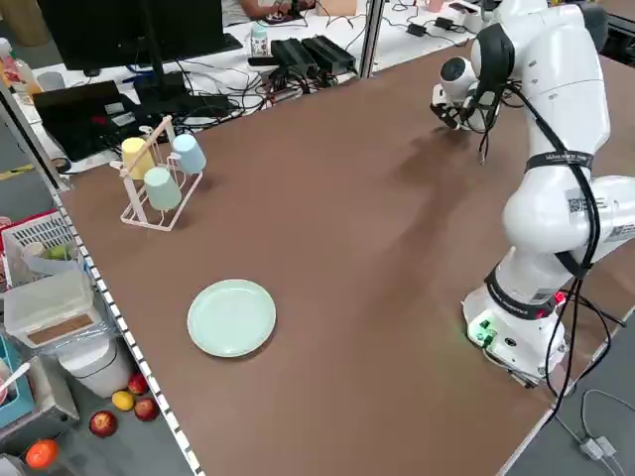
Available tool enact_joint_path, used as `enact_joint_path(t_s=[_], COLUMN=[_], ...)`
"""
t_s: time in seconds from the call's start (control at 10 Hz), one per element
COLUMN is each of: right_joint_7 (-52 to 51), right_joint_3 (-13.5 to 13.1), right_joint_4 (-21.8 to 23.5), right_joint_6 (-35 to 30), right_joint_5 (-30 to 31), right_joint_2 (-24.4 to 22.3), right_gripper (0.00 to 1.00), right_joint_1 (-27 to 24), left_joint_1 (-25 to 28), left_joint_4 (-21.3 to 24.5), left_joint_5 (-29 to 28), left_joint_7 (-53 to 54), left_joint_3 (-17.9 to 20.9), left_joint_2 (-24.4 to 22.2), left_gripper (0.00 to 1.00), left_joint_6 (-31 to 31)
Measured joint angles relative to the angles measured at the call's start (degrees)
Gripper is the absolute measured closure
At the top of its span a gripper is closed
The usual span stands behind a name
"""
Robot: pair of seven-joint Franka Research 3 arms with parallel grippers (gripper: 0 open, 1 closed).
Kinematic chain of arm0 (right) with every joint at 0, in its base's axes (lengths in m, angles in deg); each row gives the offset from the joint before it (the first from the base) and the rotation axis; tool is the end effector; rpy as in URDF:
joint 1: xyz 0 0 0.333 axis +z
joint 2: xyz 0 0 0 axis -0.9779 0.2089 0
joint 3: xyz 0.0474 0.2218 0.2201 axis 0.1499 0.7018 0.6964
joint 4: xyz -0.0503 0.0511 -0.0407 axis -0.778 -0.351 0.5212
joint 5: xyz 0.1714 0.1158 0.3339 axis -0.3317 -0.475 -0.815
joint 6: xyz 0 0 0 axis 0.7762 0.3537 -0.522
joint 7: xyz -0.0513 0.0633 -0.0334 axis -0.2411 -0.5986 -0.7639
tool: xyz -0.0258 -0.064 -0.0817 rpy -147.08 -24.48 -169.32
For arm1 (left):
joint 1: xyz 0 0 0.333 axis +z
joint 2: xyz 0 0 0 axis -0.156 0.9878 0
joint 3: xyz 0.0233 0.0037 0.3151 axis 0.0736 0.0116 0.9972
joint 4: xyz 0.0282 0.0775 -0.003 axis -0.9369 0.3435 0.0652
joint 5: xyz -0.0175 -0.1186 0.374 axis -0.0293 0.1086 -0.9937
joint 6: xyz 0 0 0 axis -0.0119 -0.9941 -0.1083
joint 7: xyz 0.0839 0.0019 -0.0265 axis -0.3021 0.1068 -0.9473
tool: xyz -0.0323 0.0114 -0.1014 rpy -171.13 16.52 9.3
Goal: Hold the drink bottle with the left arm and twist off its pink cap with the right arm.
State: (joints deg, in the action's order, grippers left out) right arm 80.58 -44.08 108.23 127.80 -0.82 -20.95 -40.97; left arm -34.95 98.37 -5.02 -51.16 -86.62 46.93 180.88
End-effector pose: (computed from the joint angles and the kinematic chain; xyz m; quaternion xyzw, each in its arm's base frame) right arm 0.5308 0.4330 0.3957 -0.9554 -0.2932 -0.0217 0.0271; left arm 0.5119 -0.4835 0.1567 0.6877 0.6043 -0.2365 0.3255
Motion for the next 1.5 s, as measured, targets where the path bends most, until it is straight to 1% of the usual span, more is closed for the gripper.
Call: enact_joint_path(t_s=[0.2, 0.4, 0.7, 0.8, 1.0, 1.1, 1.2, 1.4, 1.5], right_joint_7=[0.0, 0.0, -0.8, -0.9, -1.0, -1.0, -2.0, -4.8, -6.0], right_joint_3=[-0.3, -0.5, -0.7, -0.7, -0.7, -0.7, -0.7, -0.7, -0.8], right_joint_4=[-0.1, -0.1, 0.5, 0.9, 3.4, 5.1, 7.2, 13.4, 16.1], right_joint_6=[-0.7, -2.7, -3.7, -4.3, -3.3, -1.9, 1.1, 10.7, 15.5], right_joint_5=[0.0, 0.0, -0.1, -0.1, -0.1, -0.1, -0.1, -0.1, -0.1], right_joint_2=[-0.9, -2.3, -2.5, -2.4, -2.2, -2.1, -1.9, -0.9, 0.5], right_gripper=[0.53, 0.53, 0.53, 0.53, 0.53, 0.52, 0.52, 0.52, 0.52], right_joint_1=[-2.2, -6.7, -13.4, -15.0, -18.2, -19.6, -21.2, -24.0, -25.3], left_joint_1=[0.0, -0.1, -0.1, -0.1, -0.2, -0.2, -0.2, -0.2, -0.2], left_joint_4=[0.0, 0.0, -0.1, -0.1, -0.1, -0.1, -0.1, -0.1, -0.2], left_joint_5=[0.0, 0.0, 0.0, 0.0, 0.0, 0.0, 0.0, 0.0, 0.0], left_joint_7=[0.0, 0.0, 0.0, 0.0, 0.0, 0.0, 0.0, 0.0, 0.0], left_joint_3=[0.0, 0.0, 0.1, 0.1, 0.1, 0.1, 0.1, 0.2, 0.2], left_joint_2=[0.0, 0.0, 0.0, 0.0, 0.0, 0.0, 0.0, 0.0, 0.0], left_gripper=[0.4, 0.4, 0.4, 0.4, 0.4, 0.4, 0.4, 0.4, 0.39], left_joint_6=[0.0, 0.0, 0.0, 0.0, 0.0, 0.0, 0.0, 0.0, 0.0])
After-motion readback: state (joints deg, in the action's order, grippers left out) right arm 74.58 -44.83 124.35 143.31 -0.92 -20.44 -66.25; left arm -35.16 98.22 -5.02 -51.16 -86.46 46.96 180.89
